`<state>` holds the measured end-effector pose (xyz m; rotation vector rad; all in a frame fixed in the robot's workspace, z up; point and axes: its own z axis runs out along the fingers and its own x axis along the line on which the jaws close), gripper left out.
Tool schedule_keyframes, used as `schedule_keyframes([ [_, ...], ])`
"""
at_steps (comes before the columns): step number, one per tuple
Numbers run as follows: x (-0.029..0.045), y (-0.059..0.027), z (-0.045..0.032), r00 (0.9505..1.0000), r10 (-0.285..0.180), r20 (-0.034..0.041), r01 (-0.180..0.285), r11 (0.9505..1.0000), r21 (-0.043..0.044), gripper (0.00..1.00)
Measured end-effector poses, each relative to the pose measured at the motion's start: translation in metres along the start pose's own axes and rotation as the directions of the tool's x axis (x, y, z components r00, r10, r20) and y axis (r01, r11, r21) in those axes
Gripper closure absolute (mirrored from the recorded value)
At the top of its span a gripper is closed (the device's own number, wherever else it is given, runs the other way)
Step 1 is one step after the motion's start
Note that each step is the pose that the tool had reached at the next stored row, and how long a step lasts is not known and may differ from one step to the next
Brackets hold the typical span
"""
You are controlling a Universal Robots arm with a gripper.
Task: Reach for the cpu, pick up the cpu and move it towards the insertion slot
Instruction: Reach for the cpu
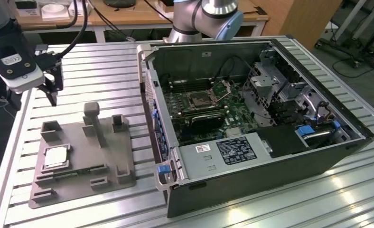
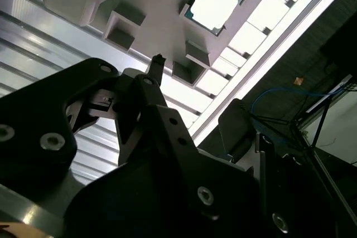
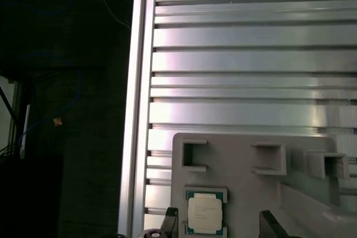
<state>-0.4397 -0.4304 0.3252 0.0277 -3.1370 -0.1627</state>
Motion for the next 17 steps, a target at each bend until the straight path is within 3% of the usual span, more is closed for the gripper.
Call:
schedule_keyframes([
  [3, 0.0000, -0.0002, 0.0011, 1.0000, 0.000, 0.0001, 0.000, 0.9999, -0.0105, 0.34],
  [17, 0.0000, -0.0008, 0.0049, 1.0000, 0.000, 0.0004, 0.000, 0.9999, -0.0168, 0.34],
])
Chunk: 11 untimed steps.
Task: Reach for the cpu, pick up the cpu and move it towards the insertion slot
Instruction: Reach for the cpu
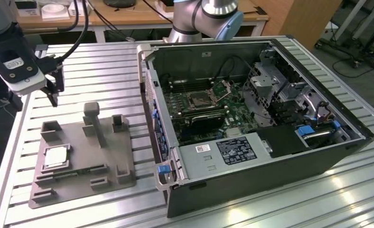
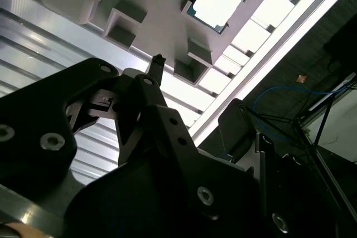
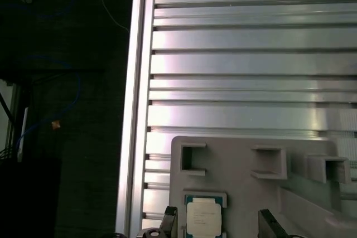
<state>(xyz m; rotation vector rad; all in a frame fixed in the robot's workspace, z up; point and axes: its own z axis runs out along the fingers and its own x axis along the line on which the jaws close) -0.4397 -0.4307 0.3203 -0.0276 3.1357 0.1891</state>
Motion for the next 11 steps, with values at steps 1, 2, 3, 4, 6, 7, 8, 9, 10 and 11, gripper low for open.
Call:
schedule_keyframes([
  [1, 0.0000, -0.0002, 0.0007, 1.0000, 0.000, 0.0000, 0.000, 1.0000, -0.0004, 0.34],
  [2, 0.0000, -0.0003, 0.0015, 1.0000, 0.000, 0.0000, 0.000, 1.0000, -0.0007, 0.34],
  [3, 0.0000, -0.0006, 0.0023, 1.0000, 0.000, 0.0000, 0.000, 1.0000, -0.0011, 0.34],
  [4, 0.0000, -0.0008, 0.0032, 1.0000, 0.000, -0.0001, 0.000, 1.0000, -0.0012, 0.34],
  [6, 0.0000, -0.0016, 0.0054, 1.0000, 0.000, 0.0000, 0.000, 1.0000, -0.0016, 0.34],
  [7, 0.0000, -0.0020, 0.0066, 1.0000, 0.000, 0.0000, 0.000, 1.0000, -0.0018, 0.34],
  [8, 0.0000, -0.0025, 0.0079, 1.0000, 0.000, 0.0001, 0.000, 1.0000, -0.0021, 0.34],
  [9, 0.0000, -0.0029, 0.0090, 1.0000, 0.000, 0.0000, 0.000, 1.0000, -0.0022, 0.34],
  [10, 0.0002, -0.0035, 0.0104, 1.0000, 0.002, 0.0001, -0.002, 1.0000, -0.0024, 0.34],
  [11, 0.0002, -0.0041, 0.0118, 1.0000, 0.004, 0.0004, -0.004, 1.0000, -0.0028, 0.34],
])
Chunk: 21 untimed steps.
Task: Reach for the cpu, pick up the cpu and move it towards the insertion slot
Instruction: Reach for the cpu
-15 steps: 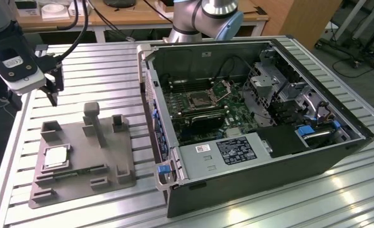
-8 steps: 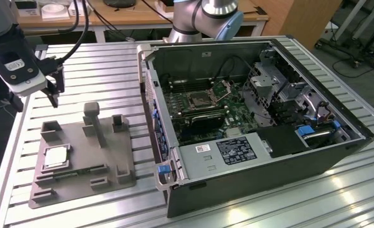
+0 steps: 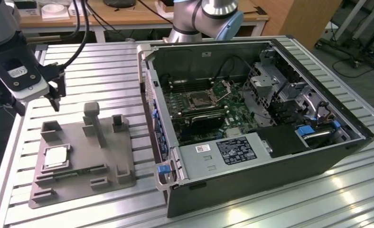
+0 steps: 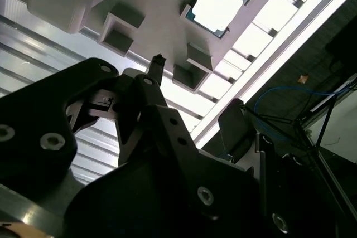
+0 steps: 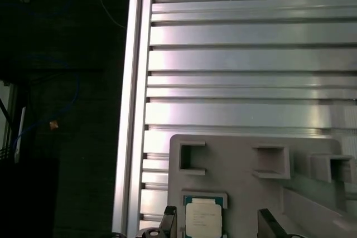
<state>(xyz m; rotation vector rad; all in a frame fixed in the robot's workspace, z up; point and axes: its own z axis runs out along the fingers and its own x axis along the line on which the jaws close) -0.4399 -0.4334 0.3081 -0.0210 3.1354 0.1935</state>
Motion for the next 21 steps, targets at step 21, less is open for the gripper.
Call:
schedule_keyframes([
  [21, 0.0005, -0.0120, 0.0275, 0.9997, -0.022, -0.0138, 0.022, 0.9995, 0.0205, 0.34],
])
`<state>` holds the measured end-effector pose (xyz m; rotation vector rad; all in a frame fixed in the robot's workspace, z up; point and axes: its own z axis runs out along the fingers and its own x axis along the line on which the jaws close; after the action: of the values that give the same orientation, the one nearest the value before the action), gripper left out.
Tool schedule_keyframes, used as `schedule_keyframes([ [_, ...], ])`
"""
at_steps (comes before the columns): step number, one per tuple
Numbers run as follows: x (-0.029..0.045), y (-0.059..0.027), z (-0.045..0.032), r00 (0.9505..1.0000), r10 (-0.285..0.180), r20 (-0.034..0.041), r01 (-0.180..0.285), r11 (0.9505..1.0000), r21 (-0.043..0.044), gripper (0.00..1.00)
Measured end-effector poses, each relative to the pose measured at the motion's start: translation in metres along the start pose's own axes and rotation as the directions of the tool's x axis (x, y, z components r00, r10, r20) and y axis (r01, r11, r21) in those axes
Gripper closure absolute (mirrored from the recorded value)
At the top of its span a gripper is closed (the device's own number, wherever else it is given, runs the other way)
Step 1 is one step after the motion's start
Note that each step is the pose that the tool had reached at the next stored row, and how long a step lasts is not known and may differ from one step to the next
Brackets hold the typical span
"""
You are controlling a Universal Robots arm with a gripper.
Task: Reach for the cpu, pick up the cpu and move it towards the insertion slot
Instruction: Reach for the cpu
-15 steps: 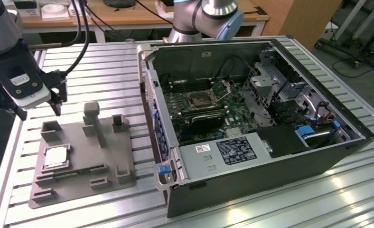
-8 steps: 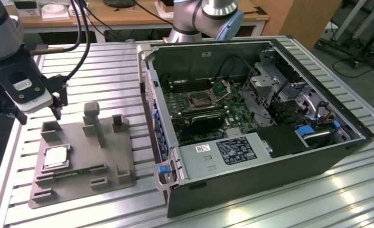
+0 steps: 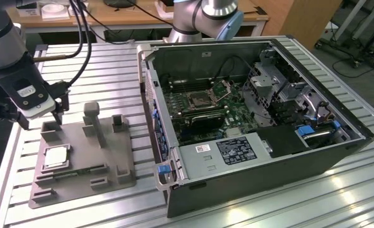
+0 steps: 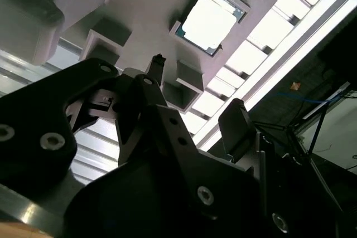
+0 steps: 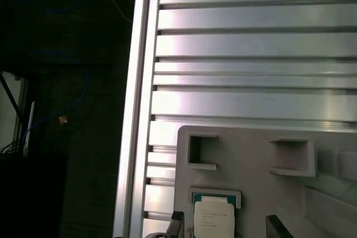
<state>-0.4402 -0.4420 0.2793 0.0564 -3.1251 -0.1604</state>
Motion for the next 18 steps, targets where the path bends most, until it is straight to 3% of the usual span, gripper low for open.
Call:
schedule_keyframes([
  [18, 0.0011, -0.0124, 0.0304, 1.0000, 0.007, 0.0005, -0.007, 1.0000, 0.0043, 0.34],
])
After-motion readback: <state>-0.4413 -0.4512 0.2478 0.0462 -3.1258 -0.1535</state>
